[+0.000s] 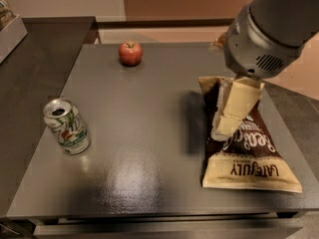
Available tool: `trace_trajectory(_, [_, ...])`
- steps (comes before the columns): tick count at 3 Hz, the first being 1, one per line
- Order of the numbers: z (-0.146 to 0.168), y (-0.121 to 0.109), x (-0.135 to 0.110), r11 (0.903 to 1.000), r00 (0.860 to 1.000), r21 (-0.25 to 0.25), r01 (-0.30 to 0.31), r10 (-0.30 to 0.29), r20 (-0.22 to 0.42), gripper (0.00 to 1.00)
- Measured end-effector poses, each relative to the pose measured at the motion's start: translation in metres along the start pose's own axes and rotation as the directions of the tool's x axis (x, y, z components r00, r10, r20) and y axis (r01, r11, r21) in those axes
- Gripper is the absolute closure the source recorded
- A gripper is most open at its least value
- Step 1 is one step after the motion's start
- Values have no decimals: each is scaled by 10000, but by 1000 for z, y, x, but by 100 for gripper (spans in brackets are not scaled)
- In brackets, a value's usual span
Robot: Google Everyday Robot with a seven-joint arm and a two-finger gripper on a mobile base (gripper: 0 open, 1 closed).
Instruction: Move 7up can near apple
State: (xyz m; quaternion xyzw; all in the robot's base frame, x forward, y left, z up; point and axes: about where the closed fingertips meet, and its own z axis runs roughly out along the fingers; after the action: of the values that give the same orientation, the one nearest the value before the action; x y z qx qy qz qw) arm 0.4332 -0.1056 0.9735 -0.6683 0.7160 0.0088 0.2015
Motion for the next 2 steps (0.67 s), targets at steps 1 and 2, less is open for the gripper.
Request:
trace_trajectory(1, [28,11,-44,9981,9962,-448,419,-383,780,0])
trace_trajectory(2, [61,29,-85,9940,9855,-900,626,-473,1632,0])
